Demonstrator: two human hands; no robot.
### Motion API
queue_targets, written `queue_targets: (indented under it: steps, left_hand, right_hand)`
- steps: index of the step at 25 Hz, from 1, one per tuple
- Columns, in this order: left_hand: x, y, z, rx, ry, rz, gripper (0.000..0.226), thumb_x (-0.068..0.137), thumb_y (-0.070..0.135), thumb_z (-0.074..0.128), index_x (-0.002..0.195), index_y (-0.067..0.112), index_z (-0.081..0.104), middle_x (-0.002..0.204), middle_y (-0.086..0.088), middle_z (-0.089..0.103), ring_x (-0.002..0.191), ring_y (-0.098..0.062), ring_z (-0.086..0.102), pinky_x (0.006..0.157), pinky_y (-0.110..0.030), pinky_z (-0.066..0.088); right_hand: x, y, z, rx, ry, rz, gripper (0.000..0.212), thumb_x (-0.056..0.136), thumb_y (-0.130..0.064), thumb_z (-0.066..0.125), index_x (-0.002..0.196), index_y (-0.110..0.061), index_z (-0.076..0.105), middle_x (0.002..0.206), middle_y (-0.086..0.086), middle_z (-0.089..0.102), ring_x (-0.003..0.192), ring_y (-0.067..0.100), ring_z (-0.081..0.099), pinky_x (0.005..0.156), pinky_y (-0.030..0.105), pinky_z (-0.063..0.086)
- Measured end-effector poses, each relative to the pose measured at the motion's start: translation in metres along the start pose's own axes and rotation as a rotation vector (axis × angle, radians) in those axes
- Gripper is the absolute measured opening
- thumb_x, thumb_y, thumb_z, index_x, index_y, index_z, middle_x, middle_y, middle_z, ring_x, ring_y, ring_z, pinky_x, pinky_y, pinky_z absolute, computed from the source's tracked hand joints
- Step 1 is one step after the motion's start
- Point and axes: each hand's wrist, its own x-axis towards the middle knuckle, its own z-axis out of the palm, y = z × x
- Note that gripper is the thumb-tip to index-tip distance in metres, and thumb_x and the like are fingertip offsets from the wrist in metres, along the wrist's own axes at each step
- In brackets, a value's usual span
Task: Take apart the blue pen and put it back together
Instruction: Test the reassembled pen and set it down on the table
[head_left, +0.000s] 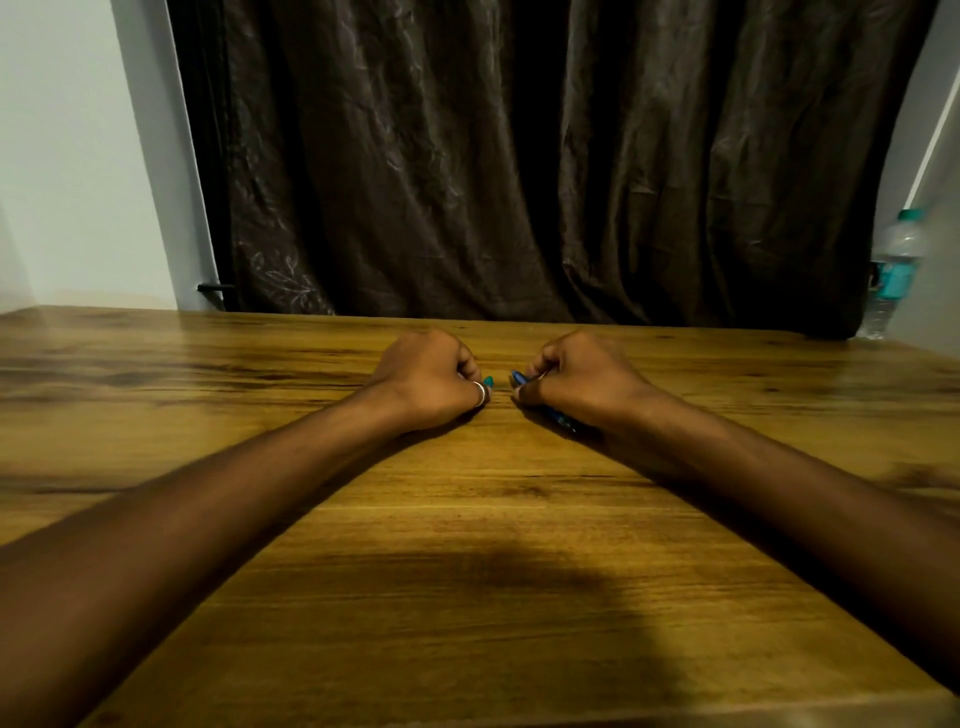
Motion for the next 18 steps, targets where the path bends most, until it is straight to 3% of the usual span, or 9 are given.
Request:
queue_targets:
  steps: [6,10,12,15,18]
  left_hand:
    - [-0.0026,0.0048,0.0017,-0.060,-0.007,-0.016,0.013,0.082,0.030,0.077,0.079,0.018,0.079,0.069,0.004,0.075,0.067,-0.008,0.070,0.066,-0.033,0.060]
    - [-0.0023,0.0050,0.0004,-0.064,-0.018,-0.049,0.012,0.086,0.025,0.072,0.079,0.017,0.078,0.060,0.001,0.073,0.054,-0.008,0.069,0.056,-0.027,0.059]
    - [-0.0022,0.0045,0.0006,-0.111,-0.025,-0.070,0.012,0.087,0.021,0.071,0.078,0.017,0.078,0.059,-0.001,0.074,0.051,-0.009,0.069,0.049,-0.023,0.057]
    - [-0.0024,0.0043,0.0012,-0.157,-0.038,-0.086,0.012,0.087,0.017,0.069,0.079,0.017,0.078,0.062,-0.003,0.075,0.052,-0.011,0.069,0.047,-0.022,0.055]
    - [-0.0023,0.0041,-0.0004,-0.086,-0.039,-0.028,0.008,0.086,0.022,0.070,0.083,0.021,0.078,0.071,0.005,0.074,0.065,-0.007,0.069,0.052,-0.023,0.050]
  right_hand:
    - [0.0032,0.0024,0.0033,-0.109,0.001,-0.055,0.007,0.072,-0.015,0.082,0.068,-0.012,0.077,0.063,0.003,0.074,0.059,0.012,0.073,0.052,0.033,0.061]
    - [0.0038,0.0003,0.0024,-0.168,-0.015,-0.049,0.015,0.077,-0.025,0.082,0.069,-0.013,0.077,0.059,-0.003,0.073,0.049,-0.003,0.064,0.041,0.015,0.042]
    - [0.0045,-0.0003,0.0020,-0.219,-0.009,-0.058,0.018,0.077,-0.030,0.081,0.070,-0.014,0.077,0.062,-0.003,0.074,0.054,-0.001,0.065,0.044,0.017,0.043]
    - [0.0043,-0.0006,0.0013,-0.251,-0.007,-0.071,0.018,0.077,-0.032,0.081,0.071,-0.015,0.077,0.065,-0.001,0.075,0.063,0.006,0.069,0.053,0.025,0.054]
    - [0.0032,-0.0007,0.0008,-0.256,0.002,-0.085,0.018,0.078,-0.031,0.079,0.073,-0.014,0.078,0.067,0.000,0.075,0.063,0.006,0.069,0.052,0.022,0.052]
